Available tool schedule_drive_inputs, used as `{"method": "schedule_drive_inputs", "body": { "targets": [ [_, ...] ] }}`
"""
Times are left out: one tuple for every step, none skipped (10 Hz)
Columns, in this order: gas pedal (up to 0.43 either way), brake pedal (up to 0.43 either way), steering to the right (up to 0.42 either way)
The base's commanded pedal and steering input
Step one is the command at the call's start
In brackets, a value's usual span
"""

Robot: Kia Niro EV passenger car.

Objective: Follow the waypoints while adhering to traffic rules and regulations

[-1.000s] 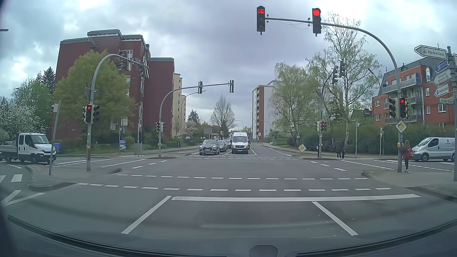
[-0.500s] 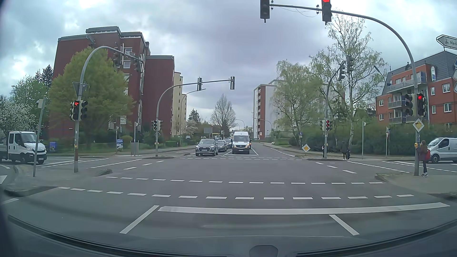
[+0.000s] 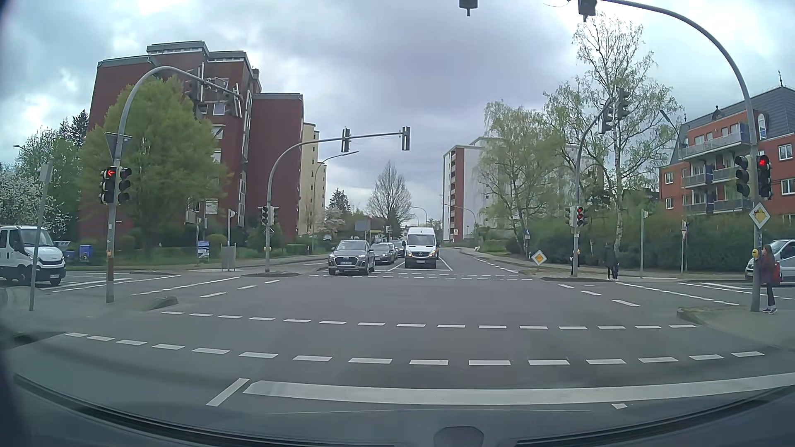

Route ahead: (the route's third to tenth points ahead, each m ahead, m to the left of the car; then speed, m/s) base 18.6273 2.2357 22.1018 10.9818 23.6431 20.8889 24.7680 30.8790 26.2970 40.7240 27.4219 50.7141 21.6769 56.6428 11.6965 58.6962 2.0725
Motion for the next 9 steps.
{"method": "schedule_drive_inputs", "body": {
  "targets": [
    [0.000, 0.238, -0.010],
    [0.000, 0.250, -0.010],
    [0.000, 0.256, -0.010],
    [0.000, 0.262, -0.010],
    [0.000, 0.268, -0.010],
    [0.000, 0.268, -0.010],
    [0.000, 0.274, -0.010],
    [0.000, 0.274, -0.010],
    [0.000, 0.274, -0.010]
  ]
}}
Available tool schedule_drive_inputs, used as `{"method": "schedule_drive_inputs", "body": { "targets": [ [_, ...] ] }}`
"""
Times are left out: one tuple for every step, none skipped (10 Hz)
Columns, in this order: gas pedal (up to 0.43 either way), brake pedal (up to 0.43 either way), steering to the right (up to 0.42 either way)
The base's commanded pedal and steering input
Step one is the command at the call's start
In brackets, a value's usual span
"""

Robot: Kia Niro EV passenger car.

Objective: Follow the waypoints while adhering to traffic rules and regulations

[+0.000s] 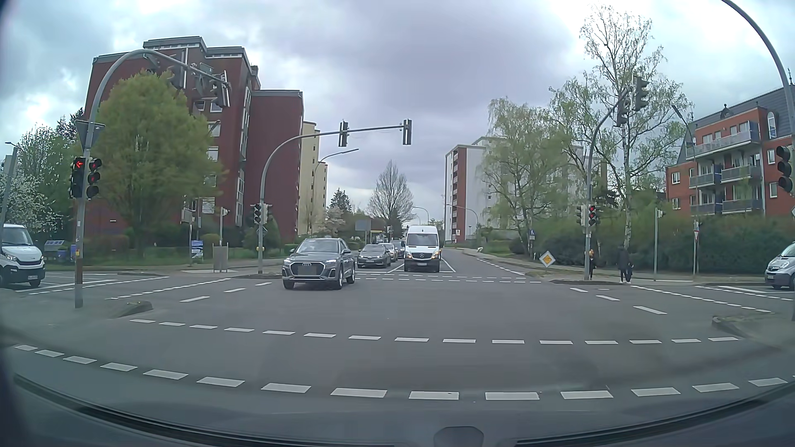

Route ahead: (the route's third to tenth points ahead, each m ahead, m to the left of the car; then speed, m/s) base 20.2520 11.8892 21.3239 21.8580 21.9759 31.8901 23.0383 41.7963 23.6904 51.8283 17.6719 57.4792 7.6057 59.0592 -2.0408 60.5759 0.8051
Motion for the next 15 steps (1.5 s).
{"method": "schedule_drive_inputs", "body": {
  "targets": [
    [0.000, 0.274, -0.010],
    [0.000, 0.268, -0.010],
    [0.000, 0.268, -0.010],
    [0.000, 0.262, -0.010],
    [0.000, 0.244, -0.010],
    [0.000, 0.226, -0.010],
    [0.000, 0.220, -0.010],
    [0.000, 0.238, -0.010],
    [0.000, 0.238, -0.010],
    [0.000, 0.238, -0.010],
    [0.000, 0.244, -0.010],
    [0.000, 0.256, -0.010],
    [0.000, 0.256, -0.010],
    [0.000, 0.262, -0.010],
    [0.000, 0.268, -0.010]
  ]
}}
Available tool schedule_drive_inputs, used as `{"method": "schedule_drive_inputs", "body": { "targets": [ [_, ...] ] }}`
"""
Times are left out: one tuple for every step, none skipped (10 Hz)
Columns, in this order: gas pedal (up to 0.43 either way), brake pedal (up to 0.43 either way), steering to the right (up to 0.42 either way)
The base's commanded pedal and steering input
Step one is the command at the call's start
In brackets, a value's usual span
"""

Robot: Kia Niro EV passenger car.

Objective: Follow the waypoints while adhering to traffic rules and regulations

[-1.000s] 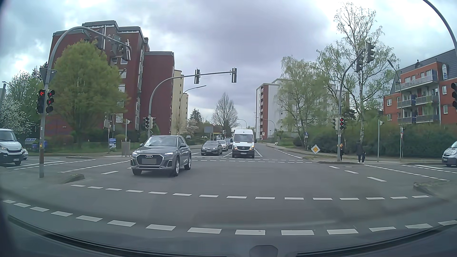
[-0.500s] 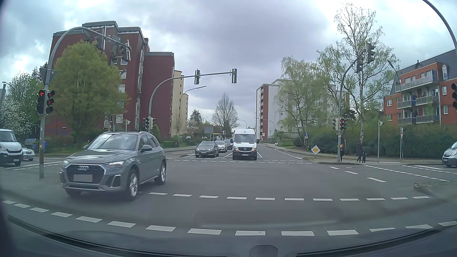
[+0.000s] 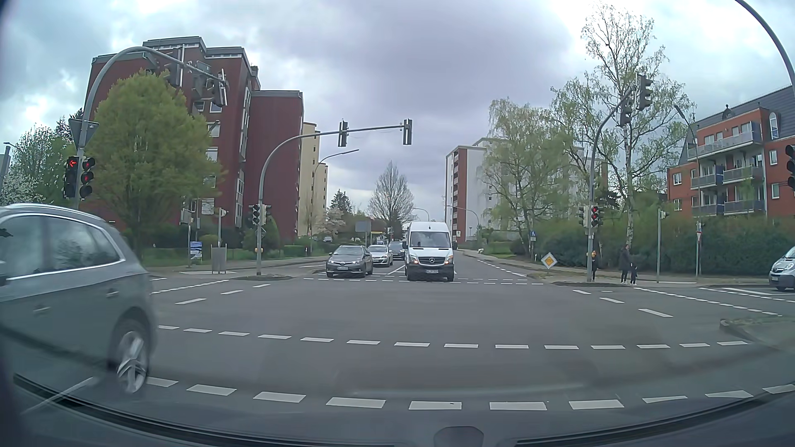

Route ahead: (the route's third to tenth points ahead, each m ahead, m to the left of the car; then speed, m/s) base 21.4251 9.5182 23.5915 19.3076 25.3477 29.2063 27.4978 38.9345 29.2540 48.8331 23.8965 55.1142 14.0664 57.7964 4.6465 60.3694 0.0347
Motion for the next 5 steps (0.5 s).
{"method": "schedule_drive_inputs", "body": {
  "targets": [
    [0.000, 0.268, -0.010],
    [0.000, 0.268, -0.010],
    [0.000, 0.268, -0.010],
    [0.000, 0.274, -0.010],
    [0.000, 0.274, -0.010]
  ]
}}
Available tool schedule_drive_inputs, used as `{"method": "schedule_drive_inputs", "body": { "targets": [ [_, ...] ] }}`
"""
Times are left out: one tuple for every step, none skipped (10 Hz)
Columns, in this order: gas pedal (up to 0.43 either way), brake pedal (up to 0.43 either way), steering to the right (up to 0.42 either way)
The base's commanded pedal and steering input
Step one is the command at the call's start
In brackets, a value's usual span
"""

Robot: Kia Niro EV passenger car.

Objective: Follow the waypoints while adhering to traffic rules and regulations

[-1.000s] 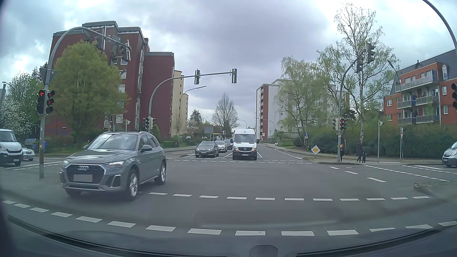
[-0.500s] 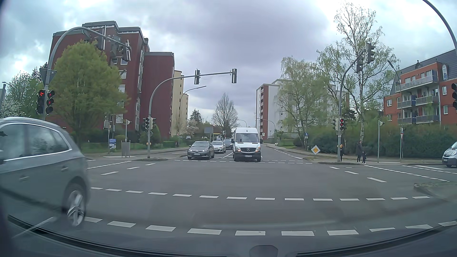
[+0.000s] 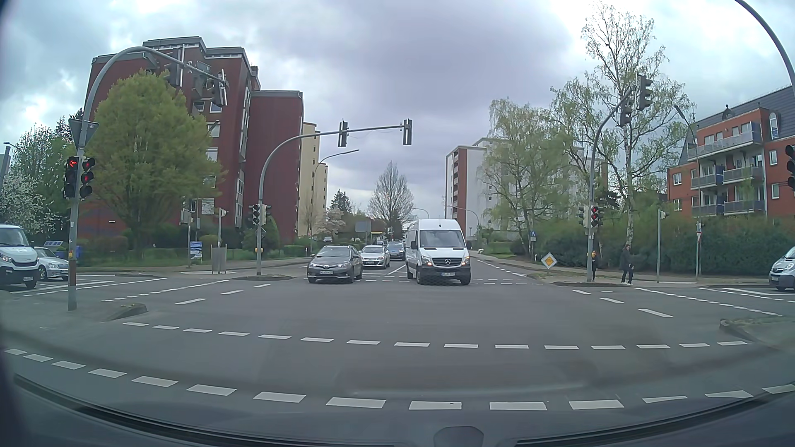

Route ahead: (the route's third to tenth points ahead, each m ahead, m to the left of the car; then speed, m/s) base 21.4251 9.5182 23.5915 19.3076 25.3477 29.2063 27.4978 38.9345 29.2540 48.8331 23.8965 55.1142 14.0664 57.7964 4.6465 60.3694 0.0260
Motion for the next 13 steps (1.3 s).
{"method": "schedule_drive_inputs", "body": {
  "targets": [
    [0.000, 0.274, -0.010],
    [0.000, 0.274, -0.010],
    [0.000, 0.274, -0.010],
    [0.000, 0.268, -0.010],
    [0.000, 0.274, -0.010],
    [0.000, 0.274, -0.010],
    [0.000, 0.274, -0.010],
    [0.000, 0.274, -0.010],
    [0.000, 0.274, -0.010],
    [0.000, 0.274, -0.010],
    [0.000, 0.274, -0.010],
    [0.000, 0.274, -0.010],
    [0.000, 0.274, -0.010]
  ]
}}
